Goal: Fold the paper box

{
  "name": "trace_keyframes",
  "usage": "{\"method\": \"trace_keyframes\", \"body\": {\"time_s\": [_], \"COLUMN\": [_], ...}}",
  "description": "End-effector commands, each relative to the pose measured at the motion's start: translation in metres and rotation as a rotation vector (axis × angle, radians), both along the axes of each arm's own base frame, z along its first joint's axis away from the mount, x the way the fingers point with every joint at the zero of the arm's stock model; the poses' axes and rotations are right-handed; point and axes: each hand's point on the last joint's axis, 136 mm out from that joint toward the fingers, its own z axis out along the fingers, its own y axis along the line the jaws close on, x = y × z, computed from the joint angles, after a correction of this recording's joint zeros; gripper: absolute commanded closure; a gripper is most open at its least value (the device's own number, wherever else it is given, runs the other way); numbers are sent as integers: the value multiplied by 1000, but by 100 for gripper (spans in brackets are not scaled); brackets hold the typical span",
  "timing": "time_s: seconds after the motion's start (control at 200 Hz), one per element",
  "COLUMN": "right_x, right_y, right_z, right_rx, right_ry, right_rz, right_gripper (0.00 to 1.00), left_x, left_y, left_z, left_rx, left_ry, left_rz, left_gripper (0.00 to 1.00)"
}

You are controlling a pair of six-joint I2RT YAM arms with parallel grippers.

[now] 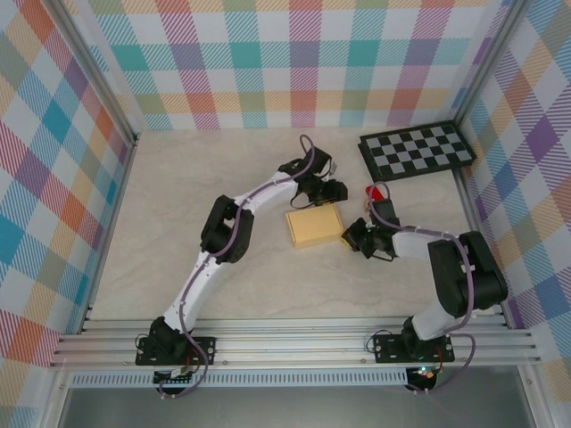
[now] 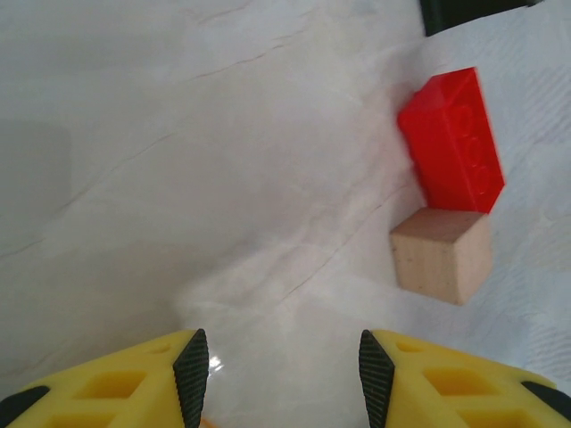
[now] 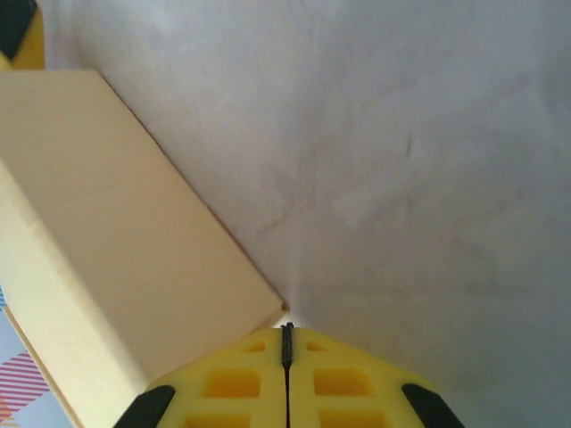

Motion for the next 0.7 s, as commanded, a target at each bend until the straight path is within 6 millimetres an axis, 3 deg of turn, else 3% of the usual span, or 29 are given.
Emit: {"method": "trace_keyframes", "body": {"time_s": [0.0, 0.08, 0.175, 0.29, 0.375, 0.57, 0.665, 0.695], "right_x": [-7, -15, -27, -36, -29, 2, 18, 21], "right_y": [-6, -5, -4, -23, -31, -59, -84, -93], "right_z": [3, 5, 11, 23, 39, 85, 115, 124], "right_rx": [-8, -8, -47, -169, -215, -358, -518, -567], "right_ry": [4, 9, 20, -15, -72, -194, -279, -301], "right_rz": [-84, -71, -20, 22, 55, 52, 24, 11], "right_gripper": [91, 90, 90, 89, 86, 78, 59, 53], "left_x": [0, 14, 36, 63, 73, 57, 32, 22], "left_y": [-3, 6, 25, 65, 102, 192, 260, 284], "left_z": [6, 12, 33, 72, 101, 145, 155, 158], "left_rx": [3, 5, 8, 27, 78, 248, 325, 367], "left_ry": [24, 7, -40, -98, -144, -284, -357, -396], "left_rz": [-28, -2, 40, 128, 195, 321, 443, 488], "left_gripper": [49, 49, 49, 48, 48, 47, 43, 34]}}
